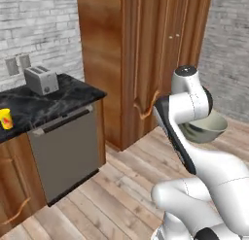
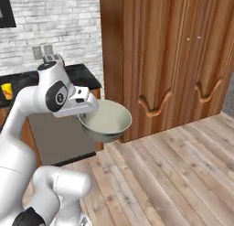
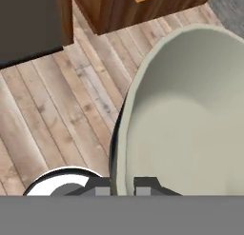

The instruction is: Pick the cup and bowl from the counter and place them on the counter next to the sink.

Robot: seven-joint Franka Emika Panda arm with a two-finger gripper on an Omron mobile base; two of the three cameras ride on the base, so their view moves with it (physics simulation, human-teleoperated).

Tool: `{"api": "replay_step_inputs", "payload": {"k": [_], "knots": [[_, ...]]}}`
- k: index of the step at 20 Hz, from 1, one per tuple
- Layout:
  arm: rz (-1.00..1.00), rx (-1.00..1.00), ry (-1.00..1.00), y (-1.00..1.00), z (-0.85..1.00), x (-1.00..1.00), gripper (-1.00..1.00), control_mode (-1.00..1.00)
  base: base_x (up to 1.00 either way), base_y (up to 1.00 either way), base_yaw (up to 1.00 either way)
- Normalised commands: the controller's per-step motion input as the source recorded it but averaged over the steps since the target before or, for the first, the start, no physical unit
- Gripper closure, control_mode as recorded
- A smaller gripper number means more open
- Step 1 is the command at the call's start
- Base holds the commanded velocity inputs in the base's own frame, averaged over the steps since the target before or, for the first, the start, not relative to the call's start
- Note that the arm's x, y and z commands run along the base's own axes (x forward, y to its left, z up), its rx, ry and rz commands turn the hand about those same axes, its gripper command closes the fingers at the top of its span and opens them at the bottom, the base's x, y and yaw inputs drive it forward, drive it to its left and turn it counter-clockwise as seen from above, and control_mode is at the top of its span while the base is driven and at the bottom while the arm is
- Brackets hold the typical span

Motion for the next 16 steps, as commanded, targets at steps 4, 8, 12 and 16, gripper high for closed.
{"api": "replay_step_inputs", "payload": {"k": [4, 8, 12, 16], "knots": [[0.0, 0.0, 0.0, 0.0, 0.0, 0.0, 1.0, 1.0, -0.07, 0.07, 1.0], [0.0, 0.0, 0.0, 0.0, 0.0, 0.0, 1.0, 1.0, 0.48, 0.81, 0.26], [0.0, 0.0, 0.0, 0.0, 0.0, 0.0, 1.0, 1.0, 0.51, 1.0, 0.0], [0.0, 0.0, 0.0, 0.0, 0.0, 0.0, 1.0, 1.0, -0.07, 1.0, 0.08]]}}
